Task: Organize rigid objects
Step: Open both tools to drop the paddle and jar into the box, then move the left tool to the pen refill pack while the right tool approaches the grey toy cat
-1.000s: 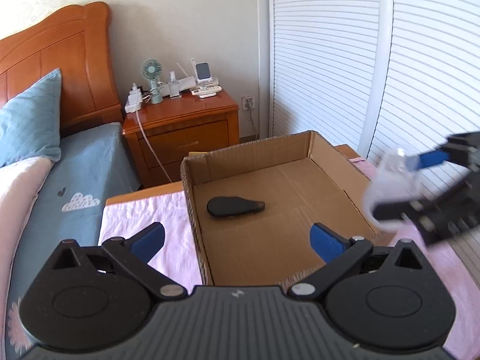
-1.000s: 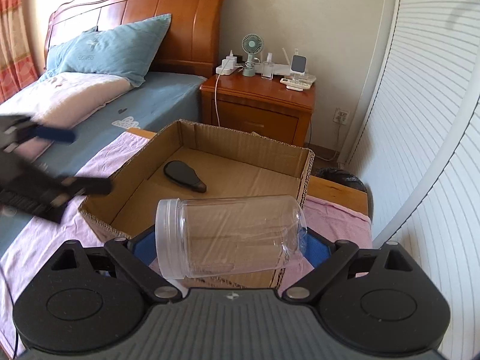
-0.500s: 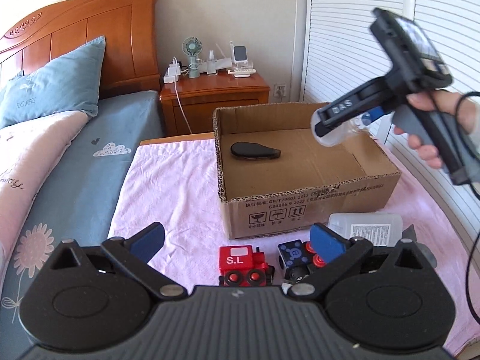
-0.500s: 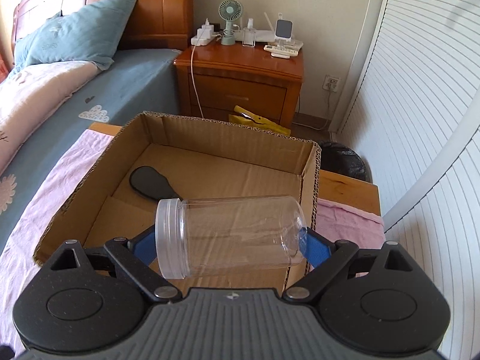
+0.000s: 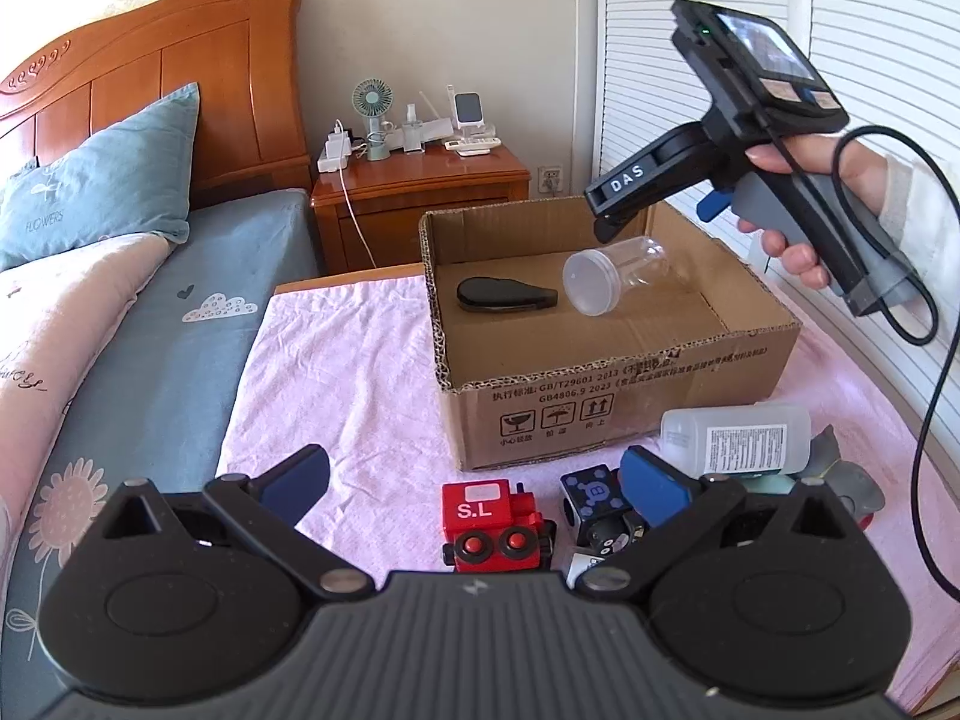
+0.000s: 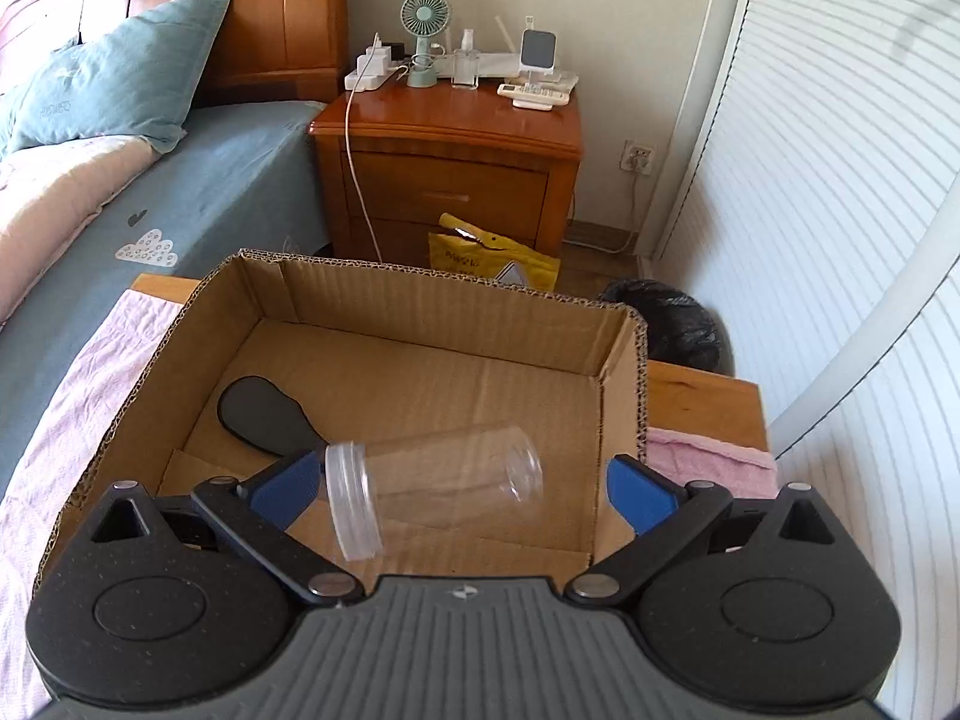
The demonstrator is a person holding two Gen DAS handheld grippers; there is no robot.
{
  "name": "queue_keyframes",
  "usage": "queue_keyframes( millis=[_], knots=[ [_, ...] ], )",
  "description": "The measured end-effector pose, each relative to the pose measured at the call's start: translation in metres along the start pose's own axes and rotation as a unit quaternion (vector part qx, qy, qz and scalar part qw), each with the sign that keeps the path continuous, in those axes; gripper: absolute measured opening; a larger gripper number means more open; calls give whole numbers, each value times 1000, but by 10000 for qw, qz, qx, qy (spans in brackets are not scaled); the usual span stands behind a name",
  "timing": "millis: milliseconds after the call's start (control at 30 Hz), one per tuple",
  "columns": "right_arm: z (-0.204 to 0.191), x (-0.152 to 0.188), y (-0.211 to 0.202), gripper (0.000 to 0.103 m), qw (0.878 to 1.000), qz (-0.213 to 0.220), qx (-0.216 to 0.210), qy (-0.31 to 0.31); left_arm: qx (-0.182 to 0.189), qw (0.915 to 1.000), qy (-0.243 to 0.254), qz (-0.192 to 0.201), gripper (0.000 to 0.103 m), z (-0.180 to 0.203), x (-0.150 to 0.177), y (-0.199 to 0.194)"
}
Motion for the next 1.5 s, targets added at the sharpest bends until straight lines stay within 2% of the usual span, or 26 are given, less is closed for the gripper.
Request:
queue_keyframes(
  millis=[333,533,667,800,900,1167,1367,1500],
  knots=[
    [6,28,-52,103,9995,272,-169,-12,22,9998,-202,38,102,-7,6,-11],
    [12,69,-83,103,9988,397,-271,35,-86,9998,-151,-61,102,-5,18,-13],
    [20,104,-95,103,9972,434,-566,242,-22,10000,-62,-66,102,-3,24,-15],
    [26,136,-94,103,9941,263,-1025,237,21,10000,-4,-86,102,0,32,-16],
    [26,154,-88,103,9925,147,-1204,125,96,9998,-35,-182,102,1,39,-13],
    [18,172,-70,103,9854,-147,-1656,-374,175,9991,86,-384,102,8,56,-10],
    [17,190,-83,103,9871,-242,-1382,-774,324,9977,193,-562,102,12,66,-3],
    [20,209,-94,103,9888,-366,-1049,-1000,461,9958,300,-726,102,19,73,7]
  ],
)
Point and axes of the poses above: each gripper's, at about its wrist camera, not at the fingertips, and y roughly the way its jaws point, z to its right, x to its underside, the point moved 3 cm from there along y, roughly the way its jaws point, and after that the axes turned 6 degrees about x, right-handed, at the moved point
